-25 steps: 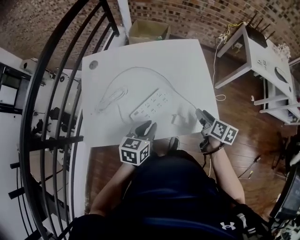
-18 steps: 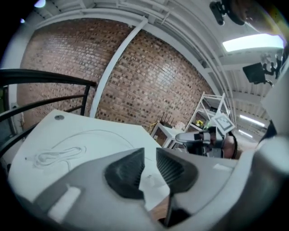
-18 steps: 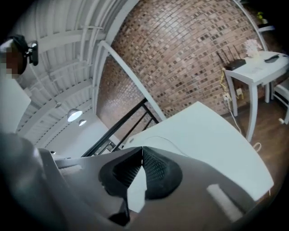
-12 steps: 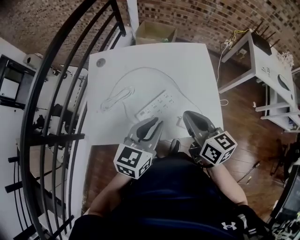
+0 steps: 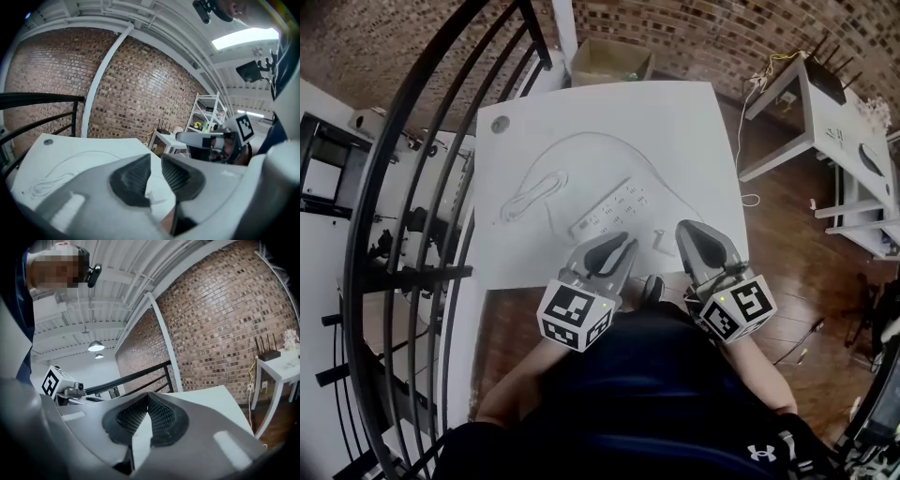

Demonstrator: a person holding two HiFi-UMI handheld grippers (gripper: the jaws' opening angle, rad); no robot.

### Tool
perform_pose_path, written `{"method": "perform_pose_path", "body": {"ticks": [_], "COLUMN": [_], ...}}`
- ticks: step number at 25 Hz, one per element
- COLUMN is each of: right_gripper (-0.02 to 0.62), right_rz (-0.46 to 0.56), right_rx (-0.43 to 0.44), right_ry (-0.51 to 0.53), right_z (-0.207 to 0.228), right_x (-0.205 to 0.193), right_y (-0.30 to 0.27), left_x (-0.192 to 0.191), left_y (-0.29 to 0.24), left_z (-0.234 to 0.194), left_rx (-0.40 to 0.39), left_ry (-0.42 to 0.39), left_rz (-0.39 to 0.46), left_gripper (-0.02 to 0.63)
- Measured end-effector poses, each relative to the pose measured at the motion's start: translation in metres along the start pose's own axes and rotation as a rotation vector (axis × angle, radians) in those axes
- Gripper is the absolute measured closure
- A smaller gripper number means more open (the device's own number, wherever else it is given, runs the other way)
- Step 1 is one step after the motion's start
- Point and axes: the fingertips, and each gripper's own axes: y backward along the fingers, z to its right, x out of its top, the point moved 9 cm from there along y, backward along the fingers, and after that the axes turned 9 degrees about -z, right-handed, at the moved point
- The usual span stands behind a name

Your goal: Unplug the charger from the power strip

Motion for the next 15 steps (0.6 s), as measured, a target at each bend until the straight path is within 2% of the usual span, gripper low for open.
{"method": "perform_pose_path", "body": {"ticks": [6,15], "right_gripper": [0.584,0.584], "right_rz": [0.028,0.019], "right_rx": [-0.019,-0.021], "right_ry": [0.031,0.003], "right_z": [0.003,0.011], "right_x": [0.005,0.002], "right_y": [0.006,0.007], "left_x": [0.000,-0.003], "left_y": [-0.006,-0.011], "left_z": [0.005,0.005], "left_rx": [-0.001,0.011], "left_ry": [-0.018,-0.001], "left_rz": [-0.009,-0.025], "left_gripper": [0.535,0.535]}}
